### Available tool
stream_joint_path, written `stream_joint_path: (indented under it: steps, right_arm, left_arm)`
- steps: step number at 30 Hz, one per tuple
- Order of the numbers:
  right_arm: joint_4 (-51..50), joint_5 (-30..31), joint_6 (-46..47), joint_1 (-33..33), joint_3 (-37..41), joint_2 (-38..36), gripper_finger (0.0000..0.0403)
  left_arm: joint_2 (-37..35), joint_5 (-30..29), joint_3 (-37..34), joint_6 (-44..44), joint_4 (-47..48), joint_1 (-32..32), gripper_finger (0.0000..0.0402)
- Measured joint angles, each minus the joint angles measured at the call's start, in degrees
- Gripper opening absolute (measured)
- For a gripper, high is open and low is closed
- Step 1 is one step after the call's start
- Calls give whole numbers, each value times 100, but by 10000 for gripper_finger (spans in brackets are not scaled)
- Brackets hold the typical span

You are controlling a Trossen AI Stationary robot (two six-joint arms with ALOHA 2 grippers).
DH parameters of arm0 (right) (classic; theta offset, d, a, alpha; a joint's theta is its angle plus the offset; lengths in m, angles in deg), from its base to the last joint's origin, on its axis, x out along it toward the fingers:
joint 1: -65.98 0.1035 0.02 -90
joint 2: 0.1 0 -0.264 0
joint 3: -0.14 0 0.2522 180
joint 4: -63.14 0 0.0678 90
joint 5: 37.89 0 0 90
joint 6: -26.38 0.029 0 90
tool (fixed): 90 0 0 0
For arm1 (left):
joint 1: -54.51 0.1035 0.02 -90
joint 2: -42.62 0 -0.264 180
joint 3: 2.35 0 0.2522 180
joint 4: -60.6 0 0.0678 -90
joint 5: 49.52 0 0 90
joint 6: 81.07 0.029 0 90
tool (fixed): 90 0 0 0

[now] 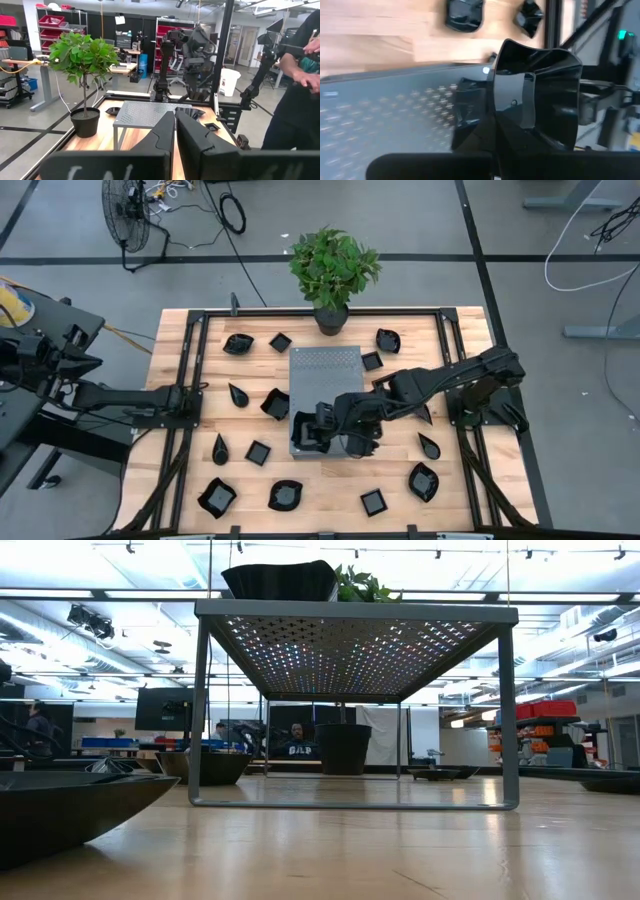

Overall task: Pick & Place Mini shaped plates
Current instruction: Stack the black bowl on top of the black bowl on the shelf

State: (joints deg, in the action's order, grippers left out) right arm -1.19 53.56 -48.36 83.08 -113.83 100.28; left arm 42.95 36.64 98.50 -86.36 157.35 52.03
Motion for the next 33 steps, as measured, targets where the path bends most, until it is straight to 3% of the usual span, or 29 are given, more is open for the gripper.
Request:
stream_joint_path:
  steps: [8, 33]
  right_arm:
    - [393, 1, -98, -220, 549, 4, 0]
    - [460, -362, 76, -357, 639, 55, 0]
  left_arm:
    - [2, 0, 2, 0, -5, 2, 23]
    - [0, 0, 2, -2, -5, 1, 23]
